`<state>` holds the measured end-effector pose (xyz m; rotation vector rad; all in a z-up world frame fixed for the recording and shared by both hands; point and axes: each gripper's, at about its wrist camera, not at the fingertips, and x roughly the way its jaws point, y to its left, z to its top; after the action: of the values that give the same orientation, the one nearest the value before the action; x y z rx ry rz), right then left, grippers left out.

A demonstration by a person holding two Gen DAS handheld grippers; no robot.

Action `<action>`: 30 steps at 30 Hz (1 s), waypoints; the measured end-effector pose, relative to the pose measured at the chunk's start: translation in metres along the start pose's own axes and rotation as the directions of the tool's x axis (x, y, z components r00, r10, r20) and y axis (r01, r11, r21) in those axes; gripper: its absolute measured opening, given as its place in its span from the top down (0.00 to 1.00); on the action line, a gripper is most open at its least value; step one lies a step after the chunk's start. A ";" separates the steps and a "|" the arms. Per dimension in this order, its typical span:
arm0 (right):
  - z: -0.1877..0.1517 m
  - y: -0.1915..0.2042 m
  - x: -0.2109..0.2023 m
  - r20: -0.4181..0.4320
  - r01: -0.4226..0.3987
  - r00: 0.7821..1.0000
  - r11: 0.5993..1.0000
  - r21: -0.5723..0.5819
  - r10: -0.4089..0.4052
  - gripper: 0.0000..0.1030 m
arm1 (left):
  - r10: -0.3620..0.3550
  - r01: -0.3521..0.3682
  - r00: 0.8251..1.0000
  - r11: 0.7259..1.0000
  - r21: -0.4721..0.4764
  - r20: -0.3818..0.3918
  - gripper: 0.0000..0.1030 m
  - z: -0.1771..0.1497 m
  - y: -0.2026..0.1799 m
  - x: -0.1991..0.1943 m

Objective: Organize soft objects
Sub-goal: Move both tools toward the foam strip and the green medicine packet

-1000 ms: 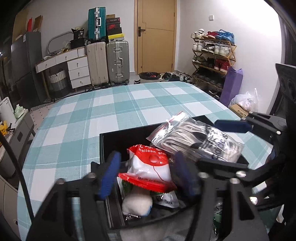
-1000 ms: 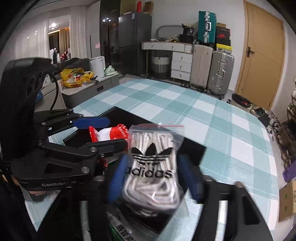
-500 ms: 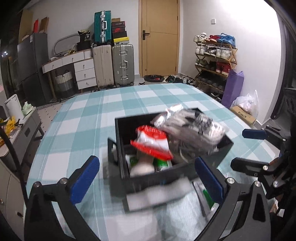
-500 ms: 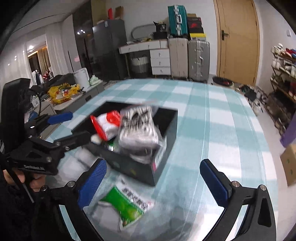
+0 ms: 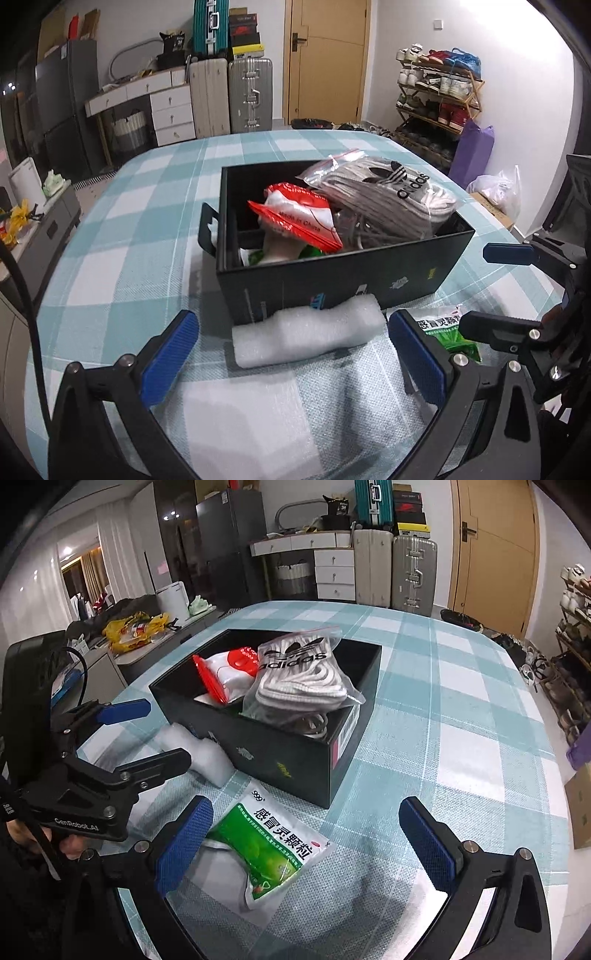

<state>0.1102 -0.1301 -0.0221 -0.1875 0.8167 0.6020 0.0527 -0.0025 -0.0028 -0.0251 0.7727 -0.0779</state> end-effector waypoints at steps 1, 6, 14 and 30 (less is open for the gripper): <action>-0.001 0.000 0.000 -0.004 -0.001 1.000 1.000 -0.002 0.001 0.01 | -0.006 0.006 1.000 1.000 0.000 -0.003 0.00 -0.001 -0.001 0.001; -0.004 0.002 -0.001 -0.015 -0.025 1.000 0.999 -0.025 0.024 0.01 | -0.001 0.001 1.000 1.000 0.017 -0.024 0.00 -0.002 -0.009 0.007; -0.012 0.008 0.004 -0.060 -0.029 0.998 0.996 -0.081 0.024 0.01 | 0.019 -0.017 0.996 1.000 0.026 -0.082 0.00 -0.006 -0.011 0.018; -0.026 -0.002 0.018 -0.146 0.024 0.988 0.992 -0.122 -0.042 0.01 | 0.009 -0.008 0.993 1.000 0.006 -0.115 0.00 -0.004 -0.008 0.025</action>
<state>0.1040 -0.1340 -0.0531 -0.3579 0.9200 0.6116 0.0672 -0.0123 -0.0225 -0.0119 0.8880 -0.0742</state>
